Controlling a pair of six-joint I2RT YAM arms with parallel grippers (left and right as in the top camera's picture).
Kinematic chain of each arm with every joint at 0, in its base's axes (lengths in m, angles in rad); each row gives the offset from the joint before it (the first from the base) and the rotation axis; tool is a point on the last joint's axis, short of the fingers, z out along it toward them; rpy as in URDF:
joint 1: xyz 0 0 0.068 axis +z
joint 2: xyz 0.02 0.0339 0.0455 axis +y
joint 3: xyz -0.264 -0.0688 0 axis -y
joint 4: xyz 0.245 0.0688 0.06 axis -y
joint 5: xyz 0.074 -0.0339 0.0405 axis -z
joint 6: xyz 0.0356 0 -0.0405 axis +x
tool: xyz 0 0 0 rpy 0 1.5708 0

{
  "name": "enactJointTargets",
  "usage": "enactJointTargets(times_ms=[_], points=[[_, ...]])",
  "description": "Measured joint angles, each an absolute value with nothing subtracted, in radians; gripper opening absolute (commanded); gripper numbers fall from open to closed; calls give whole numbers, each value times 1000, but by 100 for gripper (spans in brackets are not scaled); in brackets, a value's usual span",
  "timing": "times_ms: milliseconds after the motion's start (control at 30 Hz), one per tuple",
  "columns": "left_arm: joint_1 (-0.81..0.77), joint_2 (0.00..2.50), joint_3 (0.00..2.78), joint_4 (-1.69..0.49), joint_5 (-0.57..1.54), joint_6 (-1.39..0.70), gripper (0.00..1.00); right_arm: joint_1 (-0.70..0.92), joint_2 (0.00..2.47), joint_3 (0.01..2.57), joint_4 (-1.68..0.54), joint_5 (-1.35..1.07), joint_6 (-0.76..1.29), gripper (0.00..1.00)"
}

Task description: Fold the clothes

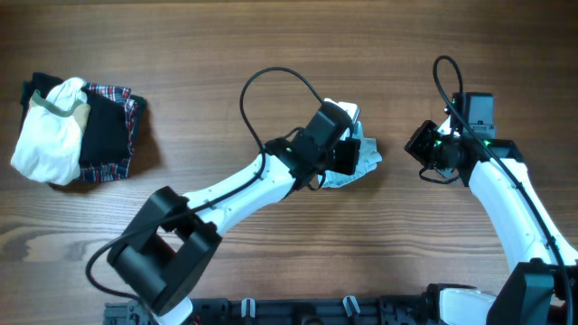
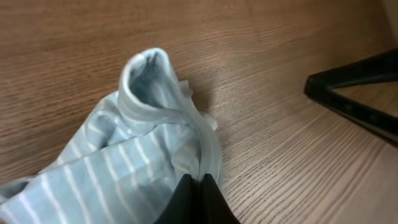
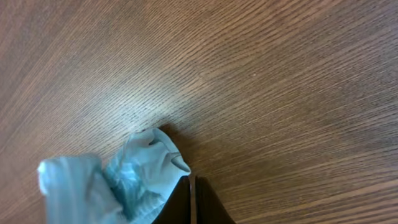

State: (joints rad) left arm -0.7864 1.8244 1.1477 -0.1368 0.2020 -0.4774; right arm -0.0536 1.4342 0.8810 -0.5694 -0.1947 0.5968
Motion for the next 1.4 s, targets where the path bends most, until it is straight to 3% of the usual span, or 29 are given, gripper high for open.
enactJointTargets(times_ms=[167, 200, 267, 400, 767, 933, 1133, 1400], points=[[-809, 1880, 1148, -98, 198, -492, 6, -54, 1434, 881, -576, -195, 597, 4], [-814, 1896, 1148, -97, 198, -493, 15, -54, 1434, 881, -578, -196, 597, 4], [-817, 1912, 1148, -96, 198, -493, 79, -54, 1434, 881, -580, -197, 597, 4], [-817, 1915, 1167, -143, 169, -500, 99, -54, 1434, 881, -585, -202, 593, 4], [-706, 1919, 1424, -524, 130, -485, 100, -54, 1434, 881, -592, -257, 409, 4], [-552, 1917, 1423, -720, 276, -500, 100, -53, 1434, 881, -596, -292, 344, 4], [-564, 1917, 1367, -577, 379, -500, 100, -53, 1434, 881, -595, -296, 339, 5], [-630, 1960, 1343, -552, 387, -511, 100, -53, 1434, 881, -605, -295, 339, 5]])
